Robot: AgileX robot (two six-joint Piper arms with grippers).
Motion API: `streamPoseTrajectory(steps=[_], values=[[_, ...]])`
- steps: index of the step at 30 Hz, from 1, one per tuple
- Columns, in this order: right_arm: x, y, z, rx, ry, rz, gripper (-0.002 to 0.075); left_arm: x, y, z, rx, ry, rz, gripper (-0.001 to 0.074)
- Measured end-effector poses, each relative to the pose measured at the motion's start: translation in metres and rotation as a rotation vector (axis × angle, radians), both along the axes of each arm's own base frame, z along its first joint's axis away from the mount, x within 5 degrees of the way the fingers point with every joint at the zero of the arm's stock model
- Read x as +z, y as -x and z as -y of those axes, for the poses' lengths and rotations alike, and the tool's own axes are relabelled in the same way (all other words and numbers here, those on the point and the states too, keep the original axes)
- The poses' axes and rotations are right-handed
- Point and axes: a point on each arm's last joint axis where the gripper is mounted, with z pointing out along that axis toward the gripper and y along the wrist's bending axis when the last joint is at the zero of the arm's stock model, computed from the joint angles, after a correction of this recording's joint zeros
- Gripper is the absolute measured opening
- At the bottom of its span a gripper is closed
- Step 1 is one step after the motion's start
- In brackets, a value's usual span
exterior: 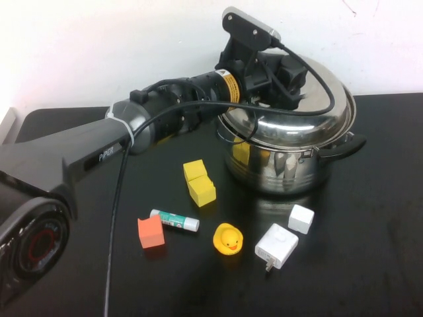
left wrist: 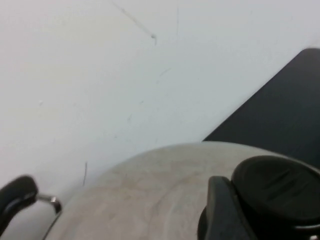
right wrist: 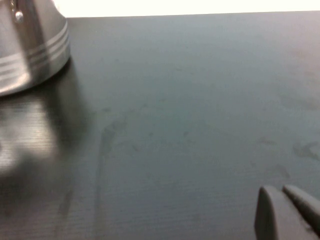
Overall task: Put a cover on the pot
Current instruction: Place the pot lid on the pot
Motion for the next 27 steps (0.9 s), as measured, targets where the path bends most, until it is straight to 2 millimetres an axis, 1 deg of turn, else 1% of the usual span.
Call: streamPoseTrajectory(steps=[4, 11, 18, 22, 27], values=[[0.0, 0.0, 0.0, 0.0, 0.0, 0.0, -0.0002, 0.004, 0.0, 0.001, -0.011, 0.021, 0.015, 0.033], [0.0, 0.0, 0.0, 0.0, 0.0, 0.0, -0.0002, -0.01, -0.003, 0.004, -0.017, 0.031, -0.015, 0.033], [0.0, 0.0, 0.0, 0.0, 0.0, 0.0, -0.0002, -0.01, -0.003, 0.004, -0.019, 0.033, -0.016, 0.033], [0.0, 0.0, 0.0, 0.0, 0.0, 0.0, -0.0002, -0.01, -0.003, 0.004, -0.019, 0.056, -0.046, 0.033], [0.0, 0.0, 0.0, 0.0, 0.0, 0.0, -0.0002, -0.01, -0.002, 0.005, -0.037, 0.041, -0.062, 0.033]])
